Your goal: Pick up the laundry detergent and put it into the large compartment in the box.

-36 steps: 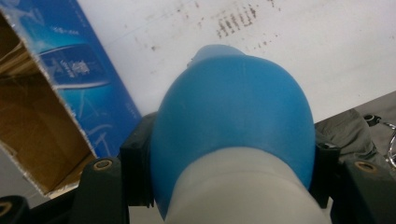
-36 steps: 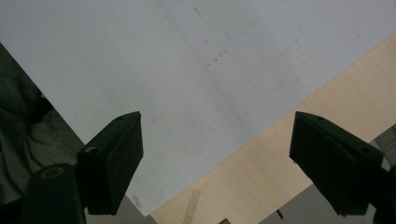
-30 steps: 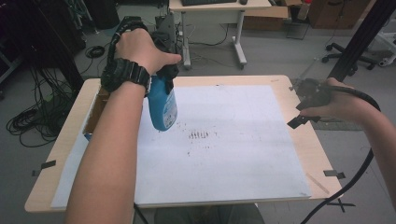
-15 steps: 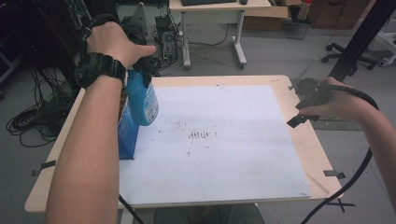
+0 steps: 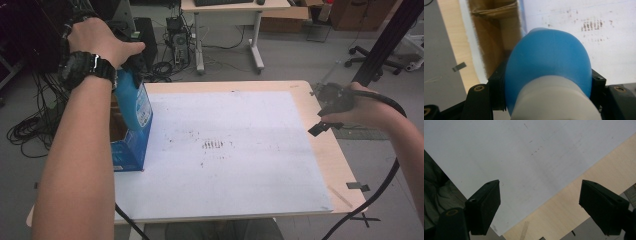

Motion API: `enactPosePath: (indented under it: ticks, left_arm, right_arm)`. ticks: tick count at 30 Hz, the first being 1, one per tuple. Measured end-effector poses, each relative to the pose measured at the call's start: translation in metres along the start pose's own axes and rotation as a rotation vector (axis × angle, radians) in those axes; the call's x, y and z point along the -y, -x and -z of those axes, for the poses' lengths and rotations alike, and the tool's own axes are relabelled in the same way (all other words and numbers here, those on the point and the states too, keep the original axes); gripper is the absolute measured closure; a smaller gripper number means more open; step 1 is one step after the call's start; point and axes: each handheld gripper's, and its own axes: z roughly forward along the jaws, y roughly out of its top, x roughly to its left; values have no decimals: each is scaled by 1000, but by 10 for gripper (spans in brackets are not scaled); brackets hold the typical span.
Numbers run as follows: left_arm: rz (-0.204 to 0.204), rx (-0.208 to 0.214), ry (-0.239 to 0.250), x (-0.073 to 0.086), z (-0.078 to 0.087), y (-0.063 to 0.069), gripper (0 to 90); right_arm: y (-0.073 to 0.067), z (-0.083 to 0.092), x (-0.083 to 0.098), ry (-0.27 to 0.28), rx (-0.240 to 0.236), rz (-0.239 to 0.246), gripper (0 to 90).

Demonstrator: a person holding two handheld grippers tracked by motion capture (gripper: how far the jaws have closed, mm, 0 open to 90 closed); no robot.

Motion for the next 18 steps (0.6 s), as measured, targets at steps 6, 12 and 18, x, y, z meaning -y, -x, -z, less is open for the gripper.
enactPosePath:
  ticks: [6,12,18]
  left_arm:
    - [39,11,4,1,1,-16,373]
    - [72,-8,6,1,3,-26,373]
    - [105,-10,20,3,6,-37,373]
  right_arm:
    - [0,-2,-3,-7,0,-1,175]
    - [2,-2,-1,-11,2,-7,175]
    - [2,-3,0,-12,-1,-10,175]
